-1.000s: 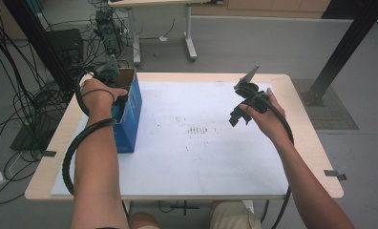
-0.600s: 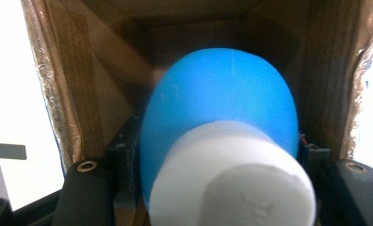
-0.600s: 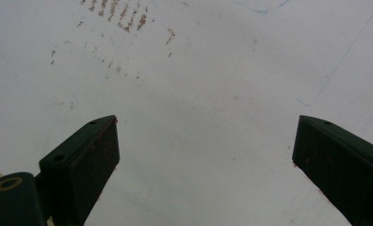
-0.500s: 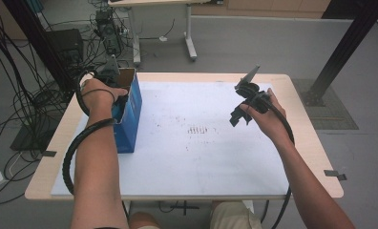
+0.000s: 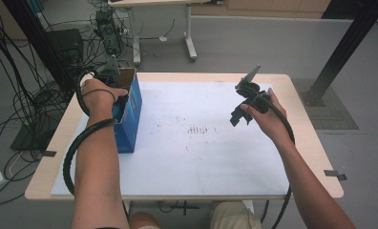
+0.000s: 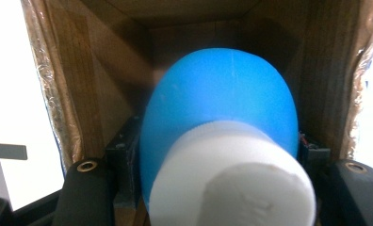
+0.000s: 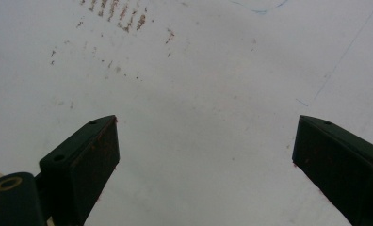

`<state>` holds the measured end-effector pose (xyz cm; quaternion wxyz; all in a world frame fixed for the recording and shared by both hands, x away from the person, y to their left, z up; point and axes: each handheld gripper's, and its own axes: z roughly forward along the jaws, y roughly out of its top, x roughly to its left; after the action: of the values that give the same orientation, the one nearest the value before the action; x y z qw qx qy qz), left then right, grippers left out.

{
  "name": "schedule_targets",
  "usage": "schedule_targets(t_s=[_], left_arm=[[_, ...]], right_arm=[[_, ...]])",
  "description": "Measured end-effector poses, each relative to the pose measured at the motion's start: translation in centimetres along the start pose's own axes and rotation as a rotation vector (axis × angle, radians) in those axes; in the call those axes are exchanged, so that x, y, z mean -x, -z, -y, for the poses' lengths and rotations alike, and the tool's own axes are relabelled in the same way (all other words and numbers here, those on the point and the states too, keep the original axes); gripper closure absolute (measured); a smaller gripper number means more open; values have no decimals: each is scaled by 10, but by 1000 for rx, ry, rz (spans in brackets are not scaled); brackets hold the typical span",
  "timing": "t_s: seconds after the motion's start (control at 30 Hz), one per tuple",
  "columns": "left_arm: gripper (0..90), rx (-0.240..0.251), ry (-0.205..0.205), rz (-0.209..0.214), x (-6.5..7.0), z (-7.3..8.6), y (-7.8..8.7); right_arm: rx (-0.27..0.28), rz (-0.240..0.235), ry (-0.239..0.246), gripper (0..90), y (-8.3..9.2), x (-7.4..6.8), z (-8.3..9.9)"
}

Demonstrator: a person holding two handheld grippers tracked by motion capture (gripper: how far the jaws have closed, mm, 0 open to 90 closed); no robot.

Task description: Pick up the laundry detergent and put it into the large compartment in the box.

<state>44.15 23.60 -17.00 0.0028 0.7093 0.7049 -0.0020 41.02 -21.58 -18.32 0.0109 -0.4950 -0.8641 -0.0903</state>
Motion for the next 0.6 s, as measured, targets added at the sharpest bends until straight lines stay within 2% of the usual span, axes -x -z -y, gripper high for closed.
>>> schedule_targets(t_s=[0.6], left_arm=[[367, 5, -2, -2, 1, 1, 0]], right_arm=[[1, 0, 1, 81, 0, -1, 0]])
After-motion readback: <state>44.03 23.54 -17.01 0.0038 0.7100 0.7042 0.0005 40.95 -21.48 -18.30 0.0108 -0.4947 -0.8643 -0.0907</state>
